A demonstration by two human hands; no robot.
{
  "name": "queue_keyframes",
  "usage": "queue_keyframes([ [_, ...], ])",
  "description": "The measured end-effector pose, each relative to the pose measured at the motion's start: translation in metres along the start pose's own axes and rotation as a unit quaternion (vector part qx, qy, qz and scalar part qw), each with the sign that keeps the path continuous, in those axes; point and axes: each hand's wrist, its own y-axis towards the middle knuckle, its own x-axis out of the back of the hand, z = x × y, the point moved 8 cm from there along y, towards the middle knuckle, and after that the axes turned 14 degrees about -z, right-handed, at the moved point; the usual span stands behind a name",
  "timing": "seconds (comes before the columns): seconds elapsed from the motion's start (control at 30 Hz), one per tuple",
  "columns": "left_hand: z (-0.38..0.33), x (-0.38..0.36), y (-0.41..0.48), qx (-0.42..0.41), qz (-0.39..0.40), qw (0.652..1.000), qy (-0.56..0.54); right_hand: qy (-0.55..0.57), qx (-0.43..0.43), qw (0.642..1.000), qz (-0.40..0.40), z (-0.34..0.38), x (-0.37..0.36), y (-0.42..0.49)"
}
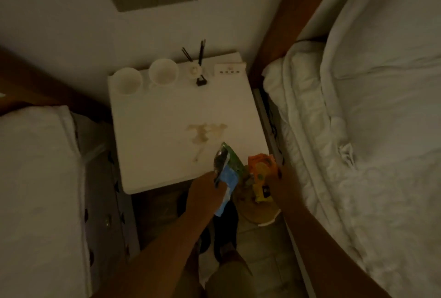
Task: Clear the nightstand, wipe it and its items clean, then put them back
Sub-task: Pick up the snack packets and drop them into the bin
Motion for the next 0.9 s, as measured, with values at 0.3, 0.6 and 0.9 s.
queue_keyframes([
  [0.3,0.035,-0.139,-0.009,0.004,0.084,0.995,0.053,-0.003,-0.044,0.999,0.028,-0.137,-0.032,0.006],
  [0.6,0.098,-0.245,0.019,0.026,0.106,0.99,0.085,-0.02,-0.119,0.993,0.016,-0.214,-0.095,0.035],
  [0.9,0.097,-0.269,0.032,0.025,0.149,0.987,0.059,-0.006,-0.153,0.98,0.123,-0.217,-0.129,0.045],
])
